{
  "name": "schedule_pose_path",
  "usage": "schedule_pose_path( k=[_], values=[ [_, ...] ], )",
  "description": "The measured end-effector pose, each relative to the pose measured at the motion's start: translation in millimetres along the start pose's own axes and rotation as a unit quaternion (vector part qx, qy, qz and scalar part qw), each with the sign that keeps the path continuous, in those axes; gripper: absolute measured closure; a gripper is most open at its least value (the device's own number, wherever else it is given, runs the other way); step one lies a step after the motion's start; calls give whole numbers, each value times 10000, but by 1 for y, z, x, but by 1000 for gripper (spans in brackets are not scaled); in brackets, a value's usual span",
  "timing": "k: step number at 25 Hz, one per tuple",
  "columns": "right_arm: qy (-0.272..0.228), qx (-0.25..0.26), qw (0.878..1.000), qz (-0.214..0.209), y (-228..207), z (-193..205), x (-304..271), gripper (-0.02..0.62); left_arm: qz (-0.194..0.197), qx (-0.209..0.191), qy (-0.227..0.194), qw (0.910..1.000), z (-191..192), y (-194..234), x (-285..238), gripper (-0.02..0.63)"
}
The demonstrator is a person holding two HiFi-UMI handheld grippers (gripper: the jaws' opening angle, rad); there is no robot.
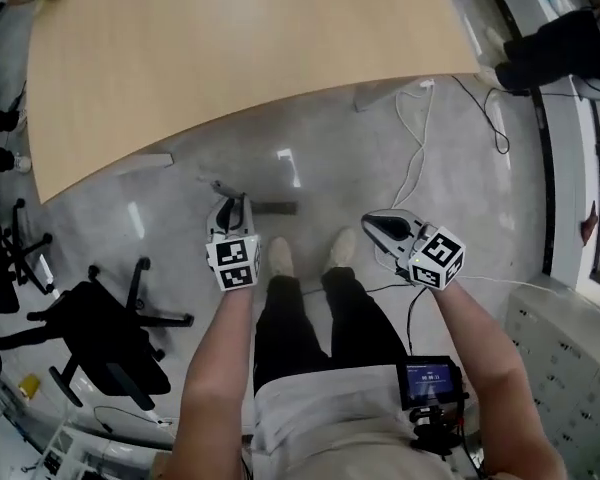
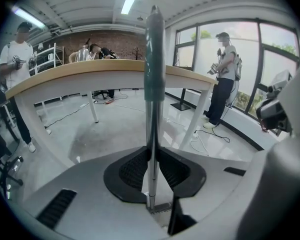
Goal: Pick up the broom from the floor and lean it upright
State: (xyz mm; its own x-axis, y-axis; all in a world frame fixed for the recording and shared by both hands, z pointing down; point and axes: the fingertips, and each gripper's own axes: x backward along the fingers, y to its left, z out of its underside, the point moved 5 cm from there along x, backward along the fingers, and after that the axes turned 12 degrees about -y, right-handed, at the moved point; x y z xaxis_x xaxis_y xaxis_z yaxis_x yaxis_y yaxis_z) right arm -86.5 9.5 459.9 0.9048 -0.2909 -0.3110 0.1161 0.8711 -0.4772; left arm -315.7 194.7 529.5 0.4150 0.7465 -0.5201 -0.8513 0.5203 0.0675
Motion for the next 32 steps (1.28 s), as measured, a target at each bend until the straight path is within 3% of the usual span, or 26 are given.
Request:
schedule_pose_path(
  k=[7, 13, 19, 32],
  values=[
    [11, 102, 9999, -107, -29, -14, -8, 577, 33, 227, 47, 9997, -12, -22, -37, 534],
    [32, -75, 9997, -229, -35, -3, 0, 577, 181, 113, 358, 9991, -14, -44, -53, 534],
    [41, -278, 9996, -73, -44, 11, 14, 577, 210, 11, 401, 9990, -17, -54, -77, 534],
    [-58, -429, 9990, 144, -69, 11, 28, 577, -842, 343, 268, 9955, -20, -11, -105, 532]
  ],
)
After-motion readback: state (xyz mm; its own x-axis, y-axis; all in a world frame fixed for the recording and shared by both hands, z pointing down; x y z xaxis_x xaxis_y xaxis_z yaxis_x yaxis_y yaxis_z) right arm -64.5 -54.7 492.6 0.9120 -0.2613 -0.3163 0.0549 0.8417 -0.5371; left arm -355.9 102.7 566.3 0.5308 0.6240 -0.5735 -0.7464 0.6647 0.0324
